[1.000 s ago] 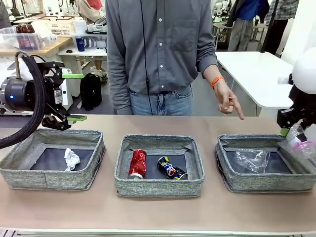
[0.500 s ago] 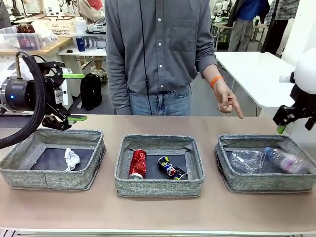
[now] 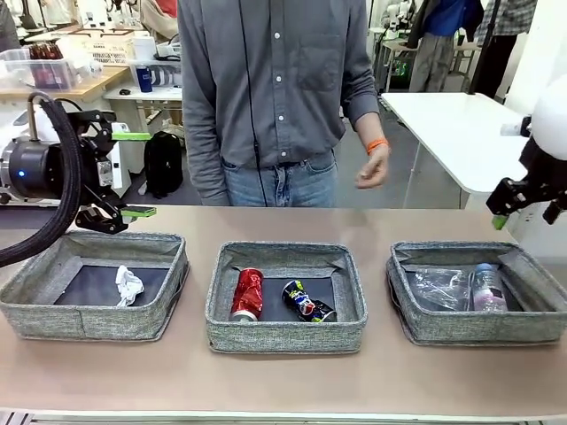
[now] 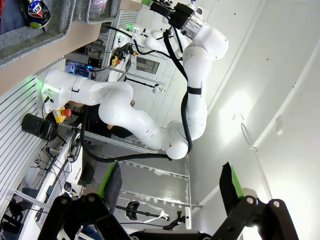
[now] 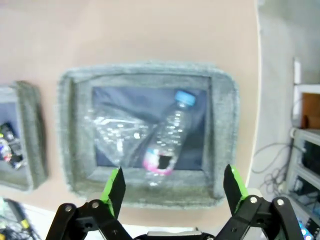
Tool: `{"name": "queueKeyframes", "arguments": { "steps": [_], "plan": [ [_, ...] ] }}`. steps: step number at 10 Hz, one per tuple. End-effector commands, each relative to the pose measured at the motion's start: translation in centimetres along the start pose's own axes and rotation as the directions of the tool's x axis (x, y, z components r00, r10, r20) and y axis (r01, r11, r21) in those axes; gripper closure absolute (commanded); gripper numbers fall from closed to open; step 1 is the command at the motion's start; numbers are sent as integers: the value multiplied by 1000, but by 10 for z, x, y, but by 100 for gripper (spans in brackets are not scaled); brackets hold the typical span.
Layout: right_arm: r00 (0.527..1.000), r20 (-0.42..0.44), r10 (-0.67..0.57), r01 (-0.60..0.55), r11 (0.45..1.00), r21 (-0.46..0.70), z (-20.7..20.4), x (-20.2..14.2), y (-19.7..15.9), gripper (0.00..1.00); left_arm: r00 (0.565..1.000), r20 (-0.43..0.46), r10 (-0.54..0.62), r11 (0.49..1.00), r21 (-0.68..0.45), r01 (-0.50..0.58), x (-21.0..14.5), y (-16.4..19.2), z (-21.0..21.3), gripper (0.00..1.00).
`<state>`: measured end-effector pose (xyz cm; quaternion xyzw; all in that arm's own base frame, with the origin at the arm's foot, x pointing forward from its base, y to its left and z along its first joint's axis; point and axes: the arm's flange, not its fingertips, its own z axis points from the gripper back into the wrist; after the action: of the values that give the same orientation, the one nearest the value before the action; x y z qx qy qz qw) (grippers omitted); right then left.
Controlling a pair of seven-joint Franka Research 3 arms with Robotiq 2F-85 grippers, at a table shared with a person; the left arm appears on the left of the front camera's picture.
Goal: Sort the waste into the appropriate baskets.
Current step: Place the picked waste into the Fabric basket indicated by the person.
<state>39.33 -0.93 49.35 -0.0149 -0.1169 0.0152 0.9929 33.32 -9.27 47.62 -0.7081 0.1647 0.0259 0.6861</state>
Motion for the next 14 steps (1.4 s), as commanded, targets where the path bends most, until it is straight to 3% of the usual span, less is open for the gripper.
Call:
{"name": "queueKeyframes", "arguments": {
  "steps": [1,4,5,7,8,9,10,11,12,13,14],
  "plan": [
    [999,47,-23,8,955,296,47,-5,18,0,1000,8,12,1000,-4,-12,-2,-4,-1,0],
    [993,78,86,-116,709,695,86,-8,46,0,1000,8,12,1000,-4,-12,-2,-4,-1,0],
    [985,125,118,-169,527,833,88,-6,56,0,1000,8,12,1000,-4,-12,-2,-4,-1,0],
    [991,109,76,-129,346,929,84,0,72,0,1000,8,12,1000,-4,-12,-2,-4,-1,0],
    [988,86,126,-109,190,976,79,3,83,0,1000,8,12,1000,-4,-12,-2,-4,-1,0],
    [988,-40,148,16,159,987,73,8,97,0,1000,8,12,1000,-4,-12,-2,-4,-1,0],
    [969,-206,140,160,284,945,67,9,122,0,1000,8,12,1000,-4,-12,-2,-4,-1,0],
    [964,-214,159,152,332,931,65,7,144,0,1000,8,12,1000,-4,-12,-2,-4,-1,0],
    [925,-308,221,180,460,869,61,7,171,0,1000,8,12,1000,-4,-12,-2,-4,-1,0],
    [980,-137,141,103,224,969,51,-1,127,0,1000,8,12,1000,-4,-12,-2,-4,-1,0],
    [980,-137,141,103,224,969,51,-1,127,0,1000,8,12,1000,-4,-12,-2,-4,-1,0]
  ]
}}
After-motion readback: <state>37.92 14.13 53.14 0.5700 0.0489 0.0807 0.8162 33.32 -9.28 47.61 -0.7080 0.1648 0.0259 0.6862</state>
